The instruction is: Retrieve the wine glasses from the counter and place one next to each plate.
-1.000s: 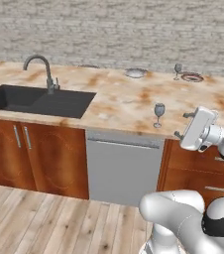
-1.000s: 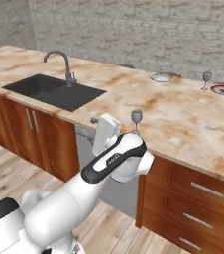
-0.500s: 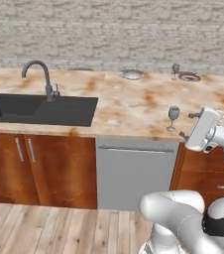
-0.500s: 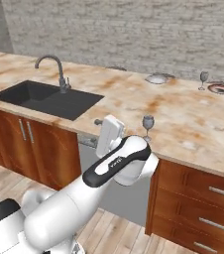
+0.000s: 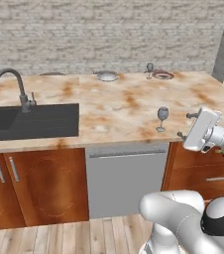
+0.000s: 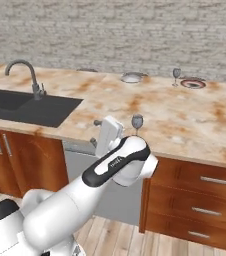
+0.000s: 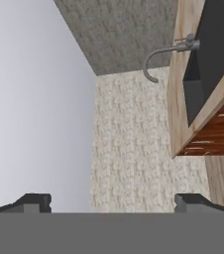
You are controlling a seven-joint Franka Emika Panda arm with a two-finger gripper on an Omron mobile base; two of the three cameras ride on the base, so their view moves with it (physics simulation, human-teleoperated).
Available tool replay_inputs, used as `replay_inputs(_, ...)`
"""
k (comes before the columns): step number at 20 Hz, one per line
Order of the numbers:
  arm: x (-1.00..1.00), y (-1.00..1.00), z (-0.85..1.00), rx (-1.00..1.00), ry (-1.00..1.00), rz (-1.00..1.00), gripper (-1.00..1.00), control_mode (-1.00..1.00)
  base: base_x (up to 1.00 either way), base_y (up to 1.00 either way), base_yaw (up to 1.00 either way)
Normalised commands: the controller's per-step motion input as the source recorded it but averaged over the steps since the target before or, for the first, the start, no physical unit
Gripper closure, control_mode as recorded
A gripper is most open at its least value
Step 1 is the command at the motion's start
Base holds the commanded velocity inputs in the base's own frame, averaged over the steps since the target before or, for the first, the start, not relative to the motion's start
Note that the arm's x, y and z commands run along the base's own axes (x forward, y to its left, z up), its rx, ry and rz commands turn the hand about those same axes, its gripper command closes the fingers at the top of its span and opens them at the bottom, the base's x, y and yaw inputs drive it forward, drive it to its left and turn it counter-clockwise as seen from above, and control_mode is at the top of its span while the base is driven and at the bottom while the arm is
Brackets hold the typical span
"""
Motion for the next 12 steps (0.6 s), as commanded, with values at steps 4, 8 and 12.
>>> replay_inputs(4,0.00,0.00,0.00,0.00,0.00,0.00,-1.00,1.00,0.07,-0.13,-0.27)
replay_inputs(8,0.00,0.00,0.00,0.00,0.00,0.00,-1.00,1.00,0.69,-0.11,-0.08)
replay_inputs(12,0.00,0.00,0.00,0.00,0.00,0.00,-1.00,1.00,0.98,-0.31,0.00)
